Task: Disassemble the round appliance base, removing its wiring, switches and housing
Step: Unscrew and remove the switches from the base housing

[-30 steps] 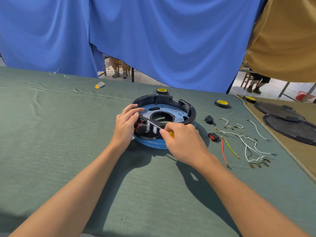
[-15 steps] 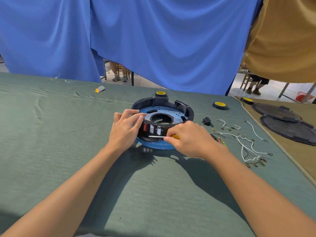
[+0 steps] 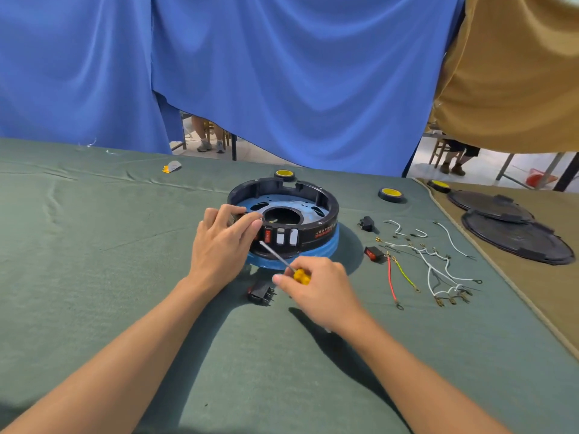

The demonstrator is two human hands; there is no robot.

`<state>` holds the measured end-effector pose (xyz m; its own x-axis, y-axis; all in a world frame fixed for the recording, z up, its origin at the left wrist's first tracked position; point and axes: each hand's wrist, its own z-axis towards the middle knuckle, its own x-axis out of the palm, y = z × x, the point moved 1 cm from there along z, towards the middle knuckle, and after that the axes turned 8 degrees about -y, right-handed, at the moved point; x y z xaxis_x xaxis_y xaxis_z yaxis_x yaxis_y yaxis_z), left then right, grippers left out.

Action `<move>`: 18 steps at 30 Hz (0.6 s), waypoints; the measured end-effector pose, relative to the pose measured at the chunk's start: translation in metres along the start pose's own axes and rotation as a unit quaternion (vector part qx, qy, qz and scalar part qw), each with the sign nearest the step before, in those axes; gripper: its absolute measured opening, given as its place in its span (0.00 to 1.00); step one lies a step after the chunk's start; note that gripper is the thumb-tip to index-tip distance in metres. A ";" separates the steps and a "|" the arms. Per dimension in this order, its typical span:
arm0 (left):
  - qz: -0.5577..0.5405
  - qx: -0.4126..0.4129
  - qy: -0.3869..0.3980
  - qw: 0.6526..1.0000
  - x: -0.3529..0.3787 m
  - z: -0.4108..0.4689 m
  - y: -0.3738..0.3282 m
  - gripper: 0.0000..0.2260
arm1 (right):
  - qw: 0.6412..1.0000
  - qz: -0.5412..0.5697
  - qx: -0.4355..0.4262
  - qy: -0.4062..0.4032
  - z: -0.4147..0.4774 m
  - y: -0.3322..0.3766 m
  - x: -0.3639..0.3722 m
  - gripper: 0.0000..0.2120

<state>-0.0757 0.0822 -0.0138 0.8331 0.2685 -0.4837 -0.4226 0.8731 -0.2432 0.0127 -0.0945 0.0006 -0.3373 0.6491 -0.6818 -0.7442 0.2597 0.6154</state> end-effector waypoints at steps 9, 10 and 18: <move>-0.028 -0.019 0.003 0.999 0.004 -0.001 0.010 0.17 | 0.998 0.007 0.016 0.054 0.004 0.017 0.019 0.19; -0.030 -0.023 0.005 0.999 0.004 -0.001 0.011 0.17 | 0.998 0.022 0.020 0.058 0.005 0.017 0.018 0.18; -0.059 -0.047 0.002 0.997 0.009 -0.002 0.015 0.16 | 0.989 0.037 0.046 0.133 0.005 0.005 -0.006 0.11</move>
<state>-0.0753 0.0964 -0.0233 0.8773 0.1645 -0.4509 -0.3539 0.8564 -0.3761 0.0142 -0.0932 0.0092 -0.5376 0.4600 -0.7067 -0.6606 0.2910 0.6920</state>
